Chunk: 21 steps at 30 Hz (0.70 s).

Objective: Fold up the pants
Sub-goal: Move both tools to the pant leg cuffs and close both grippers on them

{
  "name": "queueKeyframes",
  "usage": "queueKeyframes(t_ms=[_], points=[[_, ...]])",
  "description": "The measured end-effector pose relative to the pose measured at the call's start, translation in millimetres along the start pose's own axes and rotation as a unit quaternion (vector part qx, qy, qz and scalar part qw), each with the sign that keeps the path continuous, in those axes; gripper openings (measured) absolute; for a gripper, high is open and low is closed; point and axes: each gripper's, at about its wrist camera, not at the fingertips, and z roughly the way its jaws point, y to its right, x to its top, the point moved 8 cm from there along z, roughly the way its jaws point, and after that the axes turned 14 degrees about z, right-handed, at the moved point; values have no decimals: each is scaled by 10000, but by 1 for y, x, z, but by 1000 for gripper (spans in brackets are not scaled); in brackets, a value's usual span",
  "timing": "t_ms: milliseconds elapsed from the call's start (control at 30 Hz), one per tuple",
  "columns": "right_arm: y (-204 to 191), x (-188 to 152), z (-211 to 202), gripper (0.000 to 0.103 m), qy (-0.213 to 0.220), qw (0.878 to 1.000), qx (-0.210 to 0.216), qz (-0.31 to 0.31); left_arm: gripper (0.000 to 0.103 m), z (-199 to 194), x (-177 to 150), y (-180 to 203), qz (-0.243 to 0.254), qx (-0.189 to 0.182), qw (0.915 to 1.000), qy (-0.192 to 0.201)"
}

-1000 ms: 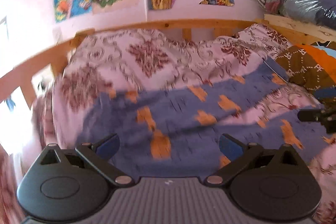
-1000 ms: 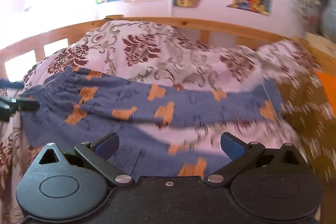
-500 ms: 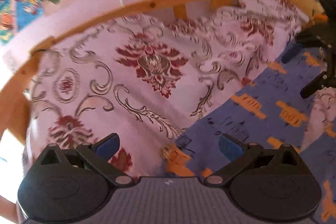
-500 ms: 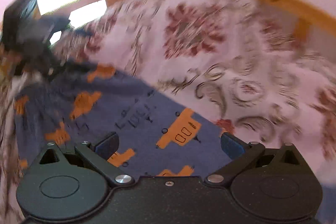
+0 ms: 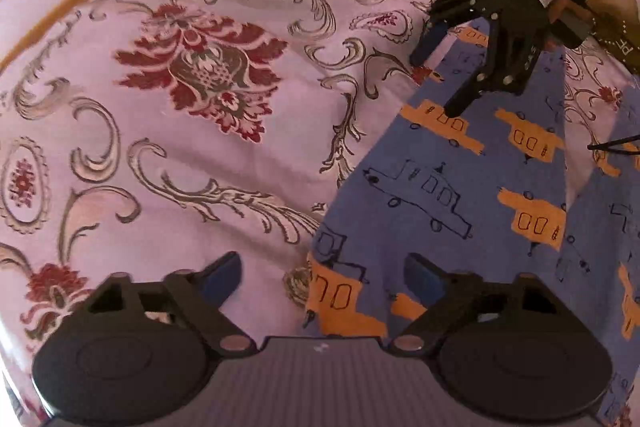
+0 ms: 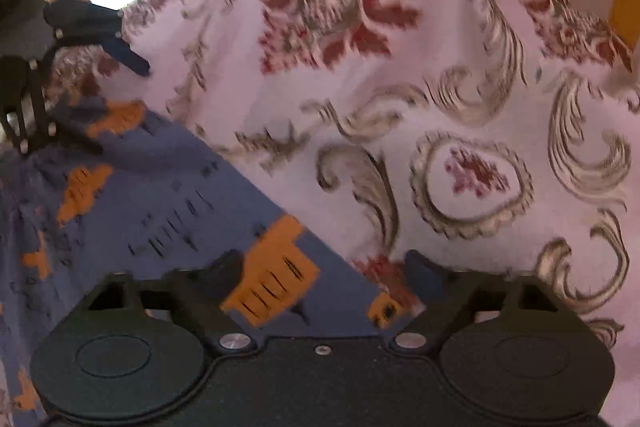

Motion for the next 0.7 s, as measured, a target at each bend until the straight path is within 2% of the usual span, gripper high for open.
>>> queueKeyframes(t_ms=[33,67,100,133,167,233,267,300,333,400,600,700], points=[[4,-1,0,68,52,10000,-67,26,79,3,1,-1,-16,-48,10000,-69],[6,-3,1,61,94,9999,-120,51,71,7,1,-2,-11,-71,9999,-129],[8,-4,1,57,126,9998,-151,28,59,10,2,-3,-1,-79,9998,-182],[7,-7,1,54,139,9998,-162,-57,52,14,2,-4,7,-107,9996,-261],[5,-9,0,45,118,9997,-141,-156,39,17,2,-4,1,-136,9993,-357],[2,-11,1,36,60,9992,-167,-357,27,20,1,-3,4,-208,9986,-480],[0,-13,-1,24,51,9987,-192,-474,18,20,1,0,67,-208,9986,-485],[-1,-13,-2,7,60,9981,-254,-562,12,19,0,2,147,-166,9986,-472],[0,-14,-4,1,138,9971,-383,-638,9,18,0,5,219,-98,9986,-471],[-2,-15,-8,0,293,9966,-426,-636,5,18,-2,8,259,77,9982,-534],[-8,-7,-17,0,842,9900,-814,-781,4,1,4,1,-131,580,9979,-248],[-7,0,-16,0,940,9879,-970,-763,4,-4,4,-9,-260,840,9958,-244]])
